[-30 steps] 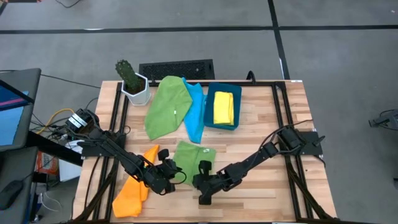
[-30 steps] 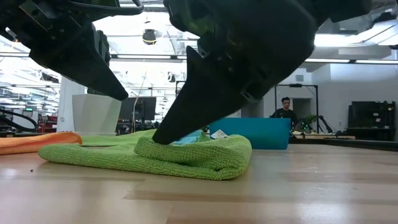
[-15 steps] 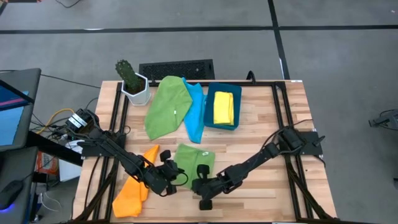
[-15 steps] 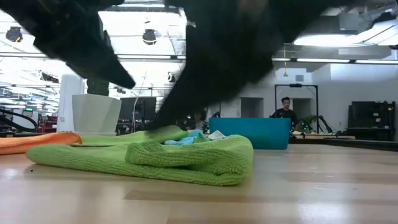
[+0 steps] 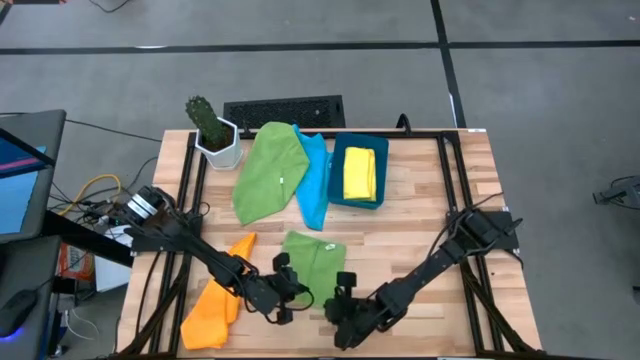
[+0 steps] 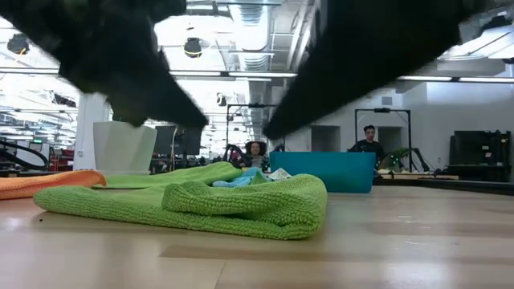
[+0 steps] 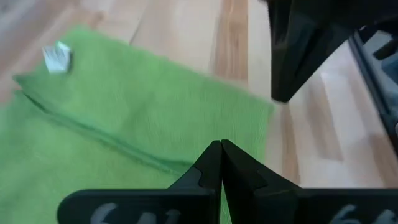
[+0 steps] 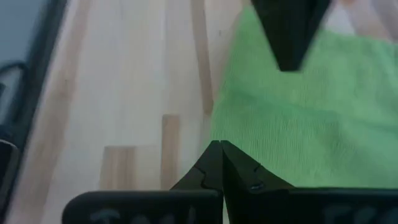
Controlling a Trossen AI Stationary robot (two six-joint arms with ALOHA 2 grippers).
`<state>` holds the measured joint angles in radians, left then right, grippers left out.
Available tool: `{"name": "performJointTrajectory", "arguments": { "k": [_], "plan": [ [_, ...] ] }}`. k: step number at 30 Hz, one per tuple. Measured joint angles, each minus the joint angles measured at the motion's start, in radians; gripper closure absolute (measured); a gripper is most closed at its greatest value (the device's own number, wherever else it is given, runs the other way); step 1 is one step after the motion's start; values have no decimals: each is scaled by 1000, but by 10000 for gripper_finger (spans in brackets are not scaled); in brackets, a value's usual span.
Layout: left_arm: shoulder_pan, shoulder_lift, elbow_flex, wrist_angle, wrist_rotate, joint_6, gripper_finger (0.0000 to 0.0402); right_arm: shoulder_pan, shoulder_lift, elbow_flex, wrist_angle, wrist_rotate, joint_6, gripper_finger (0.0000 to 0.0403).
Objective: Fold microfiber towels
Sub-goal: Fold the right green towel
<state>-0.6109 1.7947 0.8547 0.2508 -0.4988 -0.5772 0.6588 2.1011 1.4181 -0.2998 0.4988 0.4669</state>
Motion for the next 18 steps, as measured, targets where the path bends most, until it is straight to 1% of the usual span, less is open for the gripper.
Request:
{"name": "performJointTrajectory", "arguments": {
  "k": [3,8,13,18],
  "plan": [
    [-1,31,0,3,-13,-19,401,3,15,0,-7,-1,28,376],
    [2,42,0,3,35,-16,401,5,15,-4,0,-8,32,381],
    [1,42,19,7,40,33,402,4,15,-59,109,-25,35,382],
    [3,42,65,0,39,135,401,-7,15,-70,91,-26,57,378]
  ]
}}
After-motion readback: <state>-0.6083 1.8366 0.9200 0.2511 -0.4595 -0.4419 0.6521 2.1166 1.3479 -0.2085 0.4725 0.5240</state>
